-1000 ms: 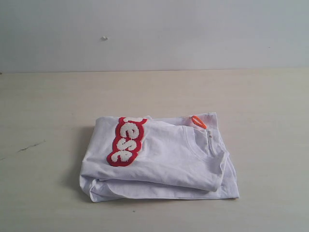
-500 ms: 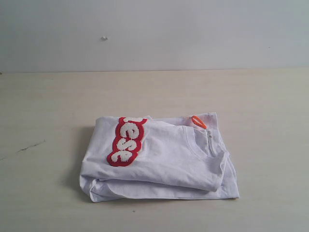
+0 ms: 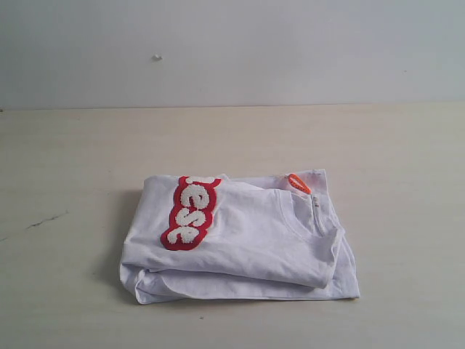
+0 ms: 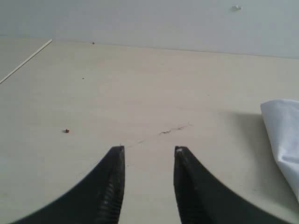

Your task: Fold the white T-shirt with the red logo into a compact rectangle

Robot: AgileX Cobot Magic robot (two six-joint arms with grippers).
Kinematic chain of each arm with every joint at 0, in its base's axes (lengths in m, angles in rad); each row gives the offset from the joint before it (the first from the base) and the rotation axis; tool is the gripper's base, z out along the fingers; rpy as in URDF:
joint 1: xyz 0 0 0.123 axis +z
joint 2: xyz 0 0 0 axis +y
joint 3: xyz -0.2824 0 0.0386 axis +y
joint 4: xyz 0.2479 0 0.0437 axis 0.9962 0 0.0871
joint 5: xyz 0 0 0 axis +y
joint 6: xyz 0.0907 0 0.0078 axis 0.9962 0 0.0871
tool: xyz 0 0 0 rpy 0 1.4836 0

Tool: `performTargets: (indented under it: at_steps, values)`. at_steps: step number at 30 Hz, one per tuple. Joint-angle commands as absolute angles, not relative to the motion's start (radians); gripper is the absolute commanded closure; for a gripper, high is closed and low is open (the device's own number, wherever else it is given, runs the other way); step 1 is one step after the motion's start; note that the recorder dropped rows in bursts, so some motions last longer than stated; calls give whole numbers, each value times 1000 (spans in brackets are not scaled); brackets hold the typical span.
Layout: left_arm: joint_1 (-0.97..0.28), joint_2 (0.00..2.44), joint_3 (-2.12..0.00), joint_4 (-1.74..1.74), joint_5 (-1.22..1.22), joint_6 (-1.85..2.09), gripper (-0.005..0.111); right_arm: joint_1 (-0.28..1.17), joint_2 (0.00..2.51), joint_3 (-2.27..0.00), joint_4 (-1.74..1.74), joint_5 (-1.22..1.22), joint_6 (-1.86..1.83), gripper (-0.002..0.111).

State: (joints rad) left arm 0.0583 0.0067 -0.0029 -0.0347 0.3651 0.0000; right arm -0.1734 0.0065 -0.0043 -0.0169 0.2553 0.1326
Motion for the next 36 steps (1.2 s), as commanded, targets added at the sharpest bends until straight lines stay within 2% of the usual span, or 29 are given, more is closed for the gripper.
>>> performTargets:
  at_steps: [1,11,36]
  values:
    - [61,0,0,-38,354,-8,70,-177,0,0,-39,265,133,108]
    - [61,0,0,-38,354,-8,70,-177,0,0,-37,339,105,108]
    - [61,0,0,-38,354,-8,70,-175,0,0,-33,335,54,108]
